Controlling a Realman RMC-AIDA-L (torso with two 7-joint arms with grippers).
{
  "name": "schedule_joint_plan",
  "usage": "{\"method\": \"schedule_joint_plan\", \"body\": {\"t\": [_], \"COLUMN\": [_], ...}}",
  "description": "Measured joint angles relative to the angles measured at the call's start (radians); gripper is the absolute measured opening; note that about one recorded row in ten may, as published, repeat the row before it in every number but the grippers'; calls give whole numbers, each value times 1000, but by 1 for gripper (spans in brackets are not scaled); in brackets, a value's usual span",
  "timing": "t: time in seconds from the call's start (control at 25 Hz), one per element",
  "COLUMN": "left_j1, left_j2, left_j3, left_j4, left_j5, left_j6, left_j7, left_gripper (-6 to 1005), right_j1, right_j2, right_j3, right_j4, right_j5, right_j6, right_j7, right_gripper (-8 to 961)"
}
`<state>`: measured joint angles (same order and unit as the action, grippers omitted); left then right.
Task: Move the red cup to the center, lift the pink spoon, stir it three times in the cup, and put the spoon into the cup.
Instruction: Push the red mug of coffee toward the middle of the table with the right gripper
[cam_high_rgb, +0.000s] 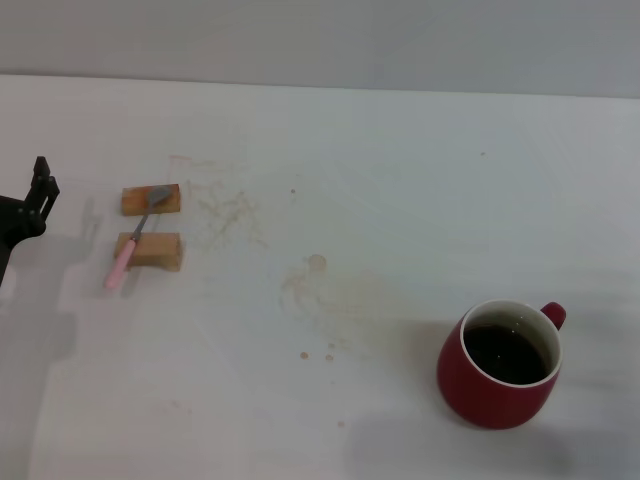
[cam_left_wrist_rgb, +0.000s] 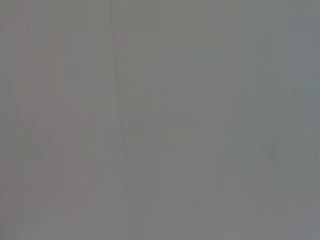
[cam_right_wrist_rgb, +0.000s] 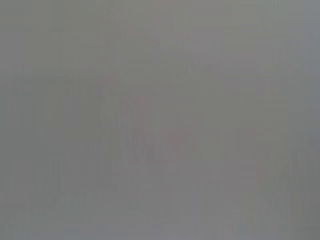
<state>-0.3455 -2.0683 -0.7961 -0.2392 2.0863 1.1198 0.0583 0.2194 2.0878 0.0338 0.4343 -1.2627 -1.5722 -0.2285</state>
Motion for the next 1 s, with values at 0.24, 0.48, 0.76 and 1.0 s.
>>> {"method": "schedule_joint_plan", "body": {"t": [0.24,0.48,0.76,1.0], "left_j1": [-2,-10,-12,-21], "left_j2": [1,1,1,1], "left_j3": [0,0,-1,-2], "left_j4": [6,16,18,19], "left_j5": [0,0,-2,-2], "left_j6": [0,-4,-16,-34], "left_j7": [0,0,0,0], "left_gripper": [808,808,808,808], "right_j1": [-14,-23,-40,-52], "right_j2": [1,1,3,3], "right_j3": [-3,-7,-37,-51], "right_j4": [6,35,72,85], "right_j5": [-1,-4,-9,-6], "right_j6": [-9,-14,-10,-19], "right_j7": [0,0,-7,-8], "right_gripper": [-1,0,0,0]}}
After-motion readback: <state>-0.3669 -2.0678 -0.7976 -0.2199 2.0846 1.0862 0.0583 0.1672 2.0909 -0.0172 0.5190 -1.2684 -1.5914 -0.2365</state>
